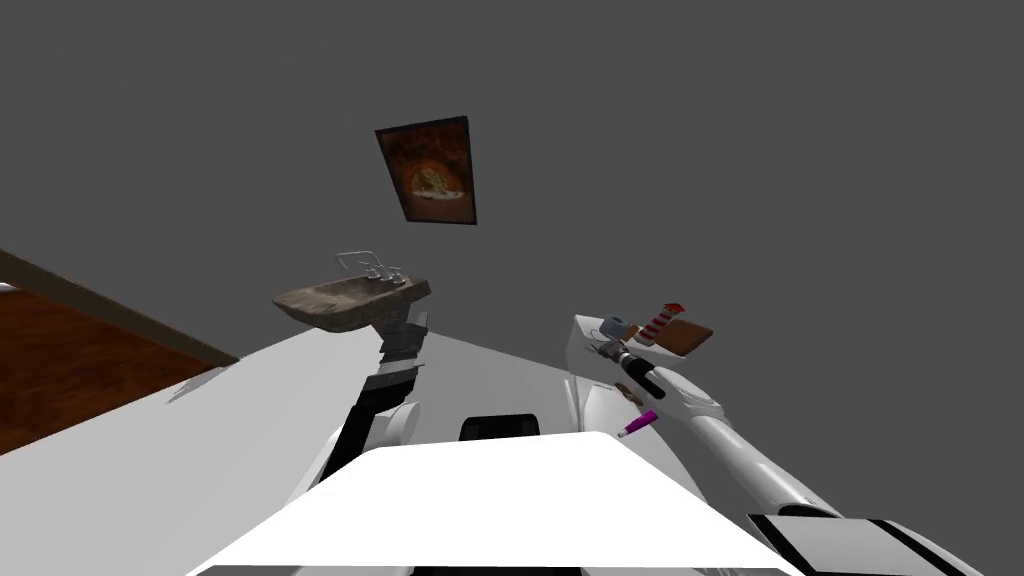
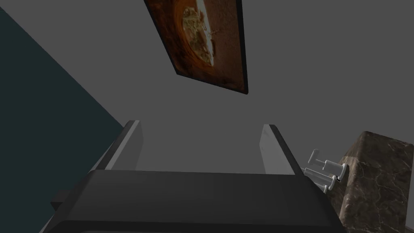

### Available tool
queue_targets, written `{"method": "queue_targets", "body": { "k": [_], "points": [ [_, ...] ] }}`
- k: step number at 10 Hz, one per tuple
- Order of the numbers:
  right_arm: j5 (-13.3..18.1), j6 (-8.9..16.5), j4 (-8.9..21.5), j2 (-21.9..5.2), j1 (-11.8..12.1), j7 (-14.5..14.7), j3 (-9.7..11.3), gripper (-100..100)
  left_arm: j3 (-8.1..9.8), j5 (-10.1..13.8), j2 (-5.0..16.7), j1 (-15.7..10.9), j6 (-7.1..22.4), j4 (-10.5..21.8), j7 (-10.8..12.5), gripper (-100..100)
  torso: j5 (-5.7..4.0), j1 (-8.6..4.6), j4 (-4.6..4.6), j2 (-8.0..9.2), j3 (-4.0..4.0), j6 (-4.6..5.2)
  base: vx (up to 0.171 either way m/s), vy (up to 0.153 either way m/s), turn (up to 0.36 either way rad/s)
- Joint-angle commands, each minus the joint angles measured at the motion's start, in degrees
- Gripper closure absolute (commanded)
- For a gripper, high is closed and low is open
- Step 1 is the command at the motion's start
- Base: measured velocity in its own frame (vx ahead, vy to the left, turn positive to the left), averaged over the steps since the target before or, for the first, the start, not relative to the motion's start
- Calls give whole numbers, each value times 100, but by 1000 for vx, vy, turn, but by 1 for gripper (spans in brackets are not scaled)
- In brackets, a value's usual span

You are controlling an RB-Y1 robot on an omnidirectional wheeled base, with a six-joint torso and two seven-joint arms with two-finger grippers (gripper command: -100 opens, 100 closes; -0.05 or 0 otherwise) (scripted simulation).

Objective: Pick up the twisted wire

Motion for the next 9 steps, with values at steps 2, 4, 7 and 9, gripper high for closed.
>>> {"method": "queue_targets", "body": {
  "k": [2,4,7,9],
  "points": [
    [285,-68,564,-352,-133,165,236,-100,0,0,0,-1,0,0,0,0,0,0,0,-1,-1,-4,-17,42,231],
    [404,-108,925,-495,-178,235,340,-100,0,0,0,0,0,0,0,0,2,9,0,-3,-2,-3,-12,47,159],
    [611,-189,1391,-744,-250,355,539,-100,0,0,0,0,0,0,0,0,2,4,0,-1,0,-2,-8,36,142],
    [699,-228,1589,-848,-278,403,630,-100,0,0,0,0,0,0,0,0,0,-1,-1,-4,-2,-1,2,23,91]
  ]
}}
